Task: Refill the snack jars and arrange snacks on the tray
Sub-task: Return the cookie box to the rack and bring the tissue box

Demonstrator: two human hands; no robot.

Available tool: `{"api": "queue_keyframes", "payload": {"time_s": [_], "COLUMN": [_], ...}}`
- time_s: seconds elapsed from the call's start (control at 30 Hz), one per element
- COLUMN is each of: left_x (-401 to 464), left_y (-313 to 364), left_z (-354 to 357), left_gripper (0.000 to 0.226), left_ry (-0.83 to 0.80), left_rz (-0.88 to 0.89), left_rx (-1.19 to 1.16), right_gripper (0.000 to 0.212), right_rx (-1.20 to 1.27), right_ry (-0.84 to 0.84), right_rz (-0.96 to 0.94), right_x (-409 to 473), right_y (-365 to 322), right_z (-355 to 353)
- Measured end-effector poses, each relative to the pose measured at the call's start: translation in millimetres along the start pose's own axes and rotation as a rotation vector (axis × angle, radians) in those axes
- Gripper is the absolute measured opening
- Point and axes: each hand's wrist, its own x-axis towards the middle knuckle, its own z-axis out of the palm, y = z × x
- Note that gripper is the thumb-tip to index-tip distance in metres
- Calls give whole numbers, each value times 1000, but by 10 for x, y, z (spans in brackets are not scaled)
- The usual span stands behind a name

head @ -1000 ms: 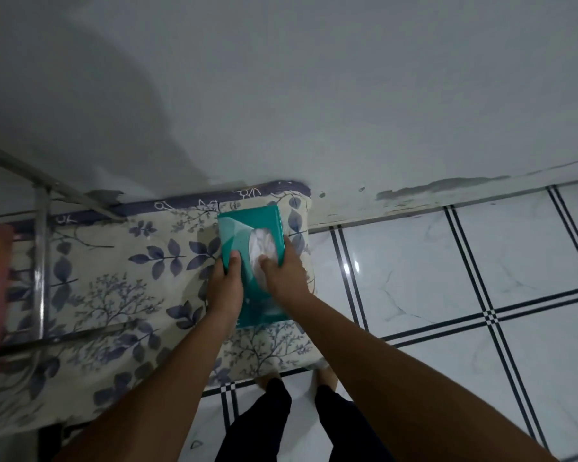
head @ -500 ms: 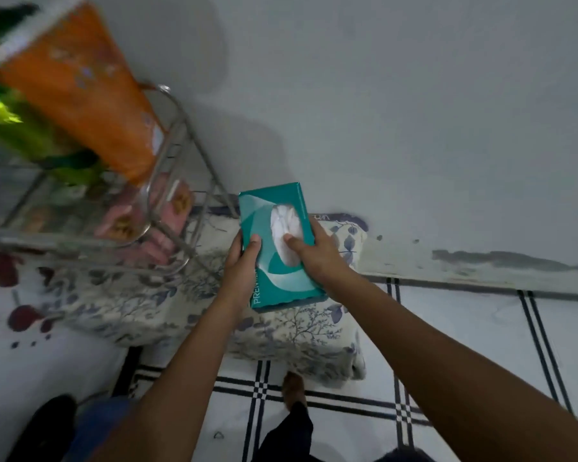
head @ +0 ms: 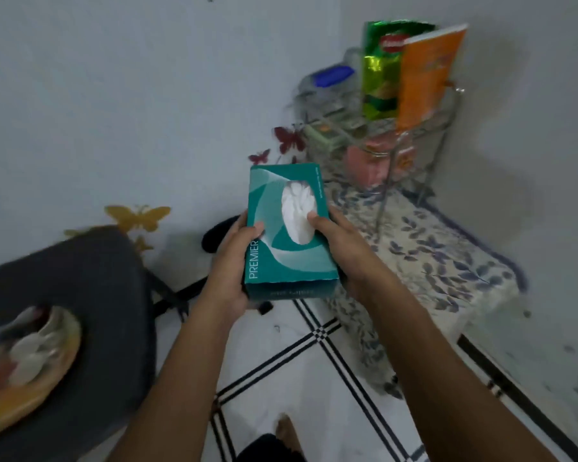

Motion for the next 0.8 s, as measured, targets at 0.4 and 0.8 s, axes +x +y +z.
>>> {"api": "queue_keyframes", "payload": {"time_s": [0.4, 0.8], "left_x": [-2888, -5740], "left_y": [533, 1235], "left_z": [-2466, -5001], "left_gripper": [45, 43], "left_ry": [674, 1039], "left_rz": [178, 307], "left_rx": [-123, -132], "right_gripper": [42, 45], "right_rx": [-101, -137], "right_ry": [-500, -823], "right_rz": [122, 300], "right_x": [-1176, -2949], "right_y": [1340, 2631], "right_z": [3252, 6680]}}
